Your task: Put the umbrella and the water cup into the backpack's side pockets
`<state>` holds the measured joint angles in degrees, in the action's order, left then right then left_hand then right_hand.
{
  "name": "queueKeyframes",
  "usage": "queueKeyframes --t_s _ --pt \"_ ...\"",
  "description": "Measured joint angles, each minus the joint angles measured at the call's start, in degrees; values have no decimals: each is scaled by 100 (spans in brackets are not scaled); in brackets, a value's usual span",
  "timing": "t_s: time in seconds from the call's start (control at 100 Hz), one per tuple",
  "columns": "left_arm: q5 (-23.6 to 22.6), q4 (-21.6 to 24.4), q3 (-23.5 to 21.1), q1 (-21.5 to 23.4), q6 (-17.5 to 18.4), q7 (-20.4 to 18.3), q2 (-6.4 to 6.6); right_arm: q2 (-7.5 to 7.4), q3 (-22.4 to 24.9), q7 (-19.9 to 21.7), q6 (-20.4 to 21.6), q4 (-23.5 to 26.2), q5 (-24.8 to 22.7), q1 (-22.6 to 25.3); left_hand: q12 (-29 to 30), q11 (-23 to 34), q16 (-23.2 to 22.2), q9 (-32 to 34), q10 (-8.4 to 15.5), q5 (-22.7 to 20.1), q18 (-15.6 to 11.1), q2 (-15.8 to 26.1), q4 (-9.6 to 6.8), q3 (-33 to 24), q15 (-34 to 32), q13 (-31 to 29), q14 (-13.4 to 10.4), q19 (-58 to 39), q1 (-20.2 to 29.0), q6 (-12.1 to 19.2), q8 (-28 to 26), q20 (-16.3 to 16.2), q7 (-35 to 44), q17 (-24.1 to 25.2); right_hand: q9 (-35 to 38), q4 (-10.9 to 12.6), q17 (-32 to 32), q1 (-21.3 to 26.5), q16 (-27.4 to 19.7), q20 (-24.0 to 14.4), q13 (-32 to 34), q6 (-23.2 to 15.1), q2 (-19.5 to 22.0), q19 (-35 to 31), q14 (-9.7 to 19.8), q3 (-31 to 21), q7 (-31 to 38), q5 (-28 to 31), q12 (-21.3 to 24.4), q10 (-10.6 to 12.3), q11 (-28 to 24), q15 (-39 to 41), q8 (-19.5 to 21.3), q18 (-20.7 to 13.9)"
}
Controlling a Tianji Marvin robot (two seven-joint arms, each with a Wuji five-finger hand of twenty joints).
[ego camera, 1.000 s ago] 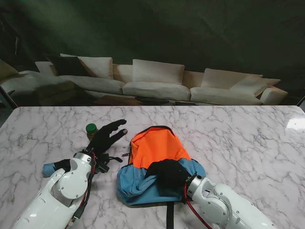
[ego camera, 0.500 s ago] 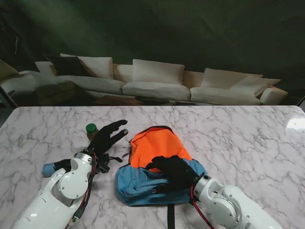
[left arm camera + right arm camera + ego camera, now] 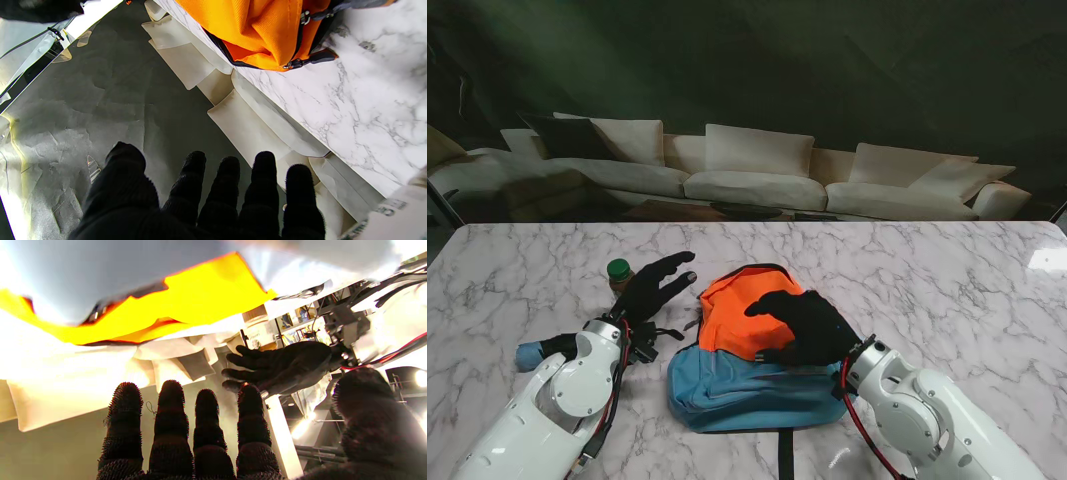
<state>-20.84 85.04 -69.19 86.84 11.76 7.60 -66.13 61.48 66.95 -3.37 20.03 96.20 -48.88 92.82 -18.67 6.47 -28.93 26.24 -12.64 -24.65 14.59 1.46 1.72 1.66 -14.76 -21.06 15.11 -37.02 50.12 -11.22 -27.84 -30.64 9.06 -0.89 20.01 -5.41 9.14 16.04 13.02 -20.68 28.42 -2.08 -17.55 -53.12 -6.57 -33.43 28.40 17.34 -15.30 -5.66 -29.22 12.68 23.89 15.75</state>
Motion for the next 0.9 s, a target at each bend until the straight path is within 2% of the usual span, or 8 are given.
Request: queueKeyframes --t_s 0.13,0.26,0.56,0.61,0.68,0.8,0.9 --pt "-8 -1 -1 -1 1 -1 1 -7 -90 94 -33 -198 56 -438 0 0 0 0 0 0 0 0 0 0 0 0 0 0 0 0 0 0 0 0 14 0 0 9 0 -1 0 -1 0 -1 0 3 0 0 0 1 0 0 0 0" --pt "-23 -1 -10 0 2 6 1 -28 -422 213 -58 -606 149 -1052 0 0 0 0 0 0 0 0 0 0 0 -1 0 0 0 0 0 0 0 0 80 0 6 10 0 -1 2 -8 0 -6 0 84 21 124 -1 7 0 0 2 2" --pt "-46 0 -41 11 9 16 1 51 -1552 250 -173 -2155 591 -2652 0 0 0 0 0 0 0 0 0 0 0 -1 0 0 0 0 0 0 0 0 52 0 4 -2 0 -1 2 -9 -4 -9 0 86 -8 108 -1 72 15 0 4 2" --pt "-46 2 -49 15 10 17 1 73 -1734 290 -318 -2363 637 -2877 0 0 0 0 0 0 0 0 0 0 0 -1 0 0 0 0 0 0 0 0 -37 0 -44 -147 0 -1 1 -6 -12 10 0 73 -169 -165 -1 73 76 0 4 0" --pt "-46 4 -58 19 11 19 1 80 -1980 365 -815 -2487 586 -3117 0 0 0 0 0 0 0 0 0 0 0 -1 0 0 0 0 0 0 0 0 -167 27 -149 -621 0 -1 -89 270 -255 154 0 53 -490 -421 13 67 202 -48 -91 2" --pt "-69 4 -65 22 22 23 1 99 -2380 371 -1331 -2764 86 -3499 0 0 0 0 0 0 0 0 0 0 0 -1 0 0 0 0 0 0 0 0 -380 40 -285 -1147 -5 39 -290 438 -390 423 0 -130 -954 -585 143 74 431 -243 -242 2" --pt "-98 4 -70 23 22 23 2 127 -2523 463 -1640 -2946 269 -3671 0 0 0 0 0 0 0 0 0 0 0 -1 0 0 0 0 0 0 0 0 -534 -7 -390 -1338 -122 103 -471 569 -369 640 -13 -221 -1227 -585 273 5 701 -376 -267 2"
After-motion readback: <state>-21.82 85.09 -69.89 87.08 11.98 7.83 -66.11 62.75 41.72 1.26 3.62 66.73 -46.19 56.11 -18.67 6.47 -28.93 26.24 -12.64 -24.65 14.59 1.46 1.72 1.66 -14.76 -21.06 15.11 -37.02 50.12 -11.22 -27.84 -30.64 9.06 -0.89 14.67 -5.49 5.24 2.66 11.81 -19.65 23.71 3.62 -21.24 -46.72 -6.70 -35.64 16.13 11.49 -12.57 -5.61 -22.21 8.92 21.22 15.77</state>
